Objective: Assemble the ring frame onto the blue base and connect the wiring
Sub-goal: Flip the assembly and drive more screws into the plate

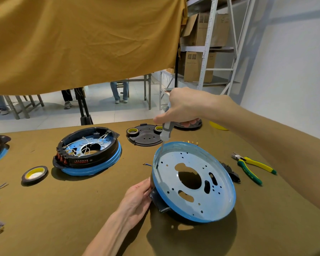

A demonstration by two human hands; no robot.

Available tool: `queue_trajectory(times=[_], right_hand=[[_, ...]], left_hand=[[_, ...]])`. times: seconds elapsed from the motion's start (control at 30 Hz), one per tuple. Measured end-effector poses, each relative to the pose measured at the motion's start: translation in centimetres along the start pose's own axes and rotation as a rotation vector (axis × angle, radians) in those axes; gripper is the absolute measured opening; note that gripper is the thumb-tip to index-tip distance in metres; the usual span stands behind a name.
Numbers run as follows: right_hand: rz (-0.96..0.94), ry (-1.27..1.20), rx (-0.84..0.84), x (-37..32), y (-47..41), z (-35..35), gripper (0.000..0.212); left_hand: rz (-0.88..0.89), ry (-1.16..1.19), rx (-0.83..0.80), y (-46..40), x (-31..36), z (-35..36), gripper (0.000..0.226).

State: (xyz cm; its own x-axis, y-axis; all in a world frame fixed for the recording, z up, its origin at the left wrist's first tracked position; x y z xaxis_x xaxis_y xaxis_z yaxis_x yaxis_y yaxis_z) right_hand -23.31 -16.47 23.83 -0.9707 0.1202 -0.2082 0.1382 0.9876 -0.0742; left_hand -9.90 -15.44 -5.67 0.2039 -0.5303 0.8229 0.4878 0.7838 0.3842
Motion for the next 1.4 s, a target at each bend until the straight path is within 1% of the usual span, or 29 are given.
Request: queue_trajectory(times=[0.07,0.17,0.3,0.4,0.47,0.67,0.87,0.93,0.97,1.03,1.07,1.13,1.2,1.23,1.3,1.4], right_hand=[[0.024,-0.023,-0.054,0.1,0.1,0.0,0.060],[0.021,-0.147,-0.107,-0.1,0.1,-0.1,0.045],[0.016,-0.290,-0.096,-0.1,0.0,-0.3,0.034],[0.005,-0.301,-0.088,0.0,0.1,-0.5,0.029],[-0.023,-0.311,-0.119,-0.2,0.4,-0.4,0.023],[-0.078,-0.317,-0.189,-0.7,0.9,-0.3,0.023],[-0.131,-0.207,-0.186,-1.0,1.5,-0.7,0.027],[-0.139,-0.180,-0.163,-0.9,1.6,-0.8,0.027],[-0.143,-0.168,-0.150,-0.8,1.6,-0.8,0.027],[-0.150,-0.138,-0.132,-0.7,1.7,-0.6,0.026],[-0.152,-0.122,-0.130,-0.7,1.7,-0.3,0.026],[-0.166,-0.097,-0.132,-1.0,1.8,0.5,0.025],[-0.196,-0.088,-0.138,-1.6,2.1,1.5,0.026],[-0.211,-0.088,-0.140,-1.9,2.3,2.0,0.027],[-0.245,-0.088,-0.134,-2.7,2.6,2.6,0.029],[-0.284,-0.101,-0.067,-3.5,2.6,2.6,0.028]], left_hand=[[0.009,-0.020,0.002,-0.1,0.1,0.0,0.024],[0.035,-0.017,0.001,-0.1,0.4,0.0,0.031],[0.047,0.023,0.025,-0.1,0.5,-0.4,0.026],[0.062,0.006,0.021,-0.2,0.5,-0.3,0.026],[0.085,-0.021,-0.009,-0.1,0.8,0.0,0.030],[0.129,-0.148,-0.034,0.2,1.0,0.4,0.033],[0.138,-0.193,-0.026,0.0,0.9,0.5,0.022],[0.114,-0.158,-0.027,-0.1,0.7,0.5,0.022],[0.088,-0.103,-0.024,-0.1,0.6,0.4,0.023],[0.004,0.069,-0.027,-0.2,0.3,0.0,0.031],[-0.038,0.144,-0.048,-0.1,0.3,0.1,0.039],[-0.090,0.183,-0.125,0.1,0.8,0.5,0.058],[-0.113,0.110,-0.170,0.0,1.1,0.5,0.075],[-0.117,0.056,-0.183,0.0,1.2,0.5,0.080],[-0.106,-0.060,-0.180,0.0,1.3,0.7,0.082],[-0.056,-0.205,-0.049,-0.2,1.7,0.2,0.085]])
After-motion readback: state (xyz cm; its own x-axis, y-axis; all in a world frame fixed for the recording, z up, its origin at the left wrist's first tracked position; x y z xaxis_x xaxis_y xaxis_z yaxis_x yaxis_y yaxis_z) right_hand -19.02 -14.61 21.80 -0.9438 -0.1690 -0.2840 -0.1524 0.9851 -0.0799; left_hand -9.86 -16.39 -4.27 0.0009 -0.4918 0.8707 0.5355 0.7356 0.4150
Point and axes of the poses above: each hand's wrist, its own y-axis away from the middle knuckle, its own z-axis out of the palm, x = y × z, the point moved 9 cm from there along -y, towards the middle knuckle, and after that the axes turned 6 degrees about -y, right-handed, at the moved point
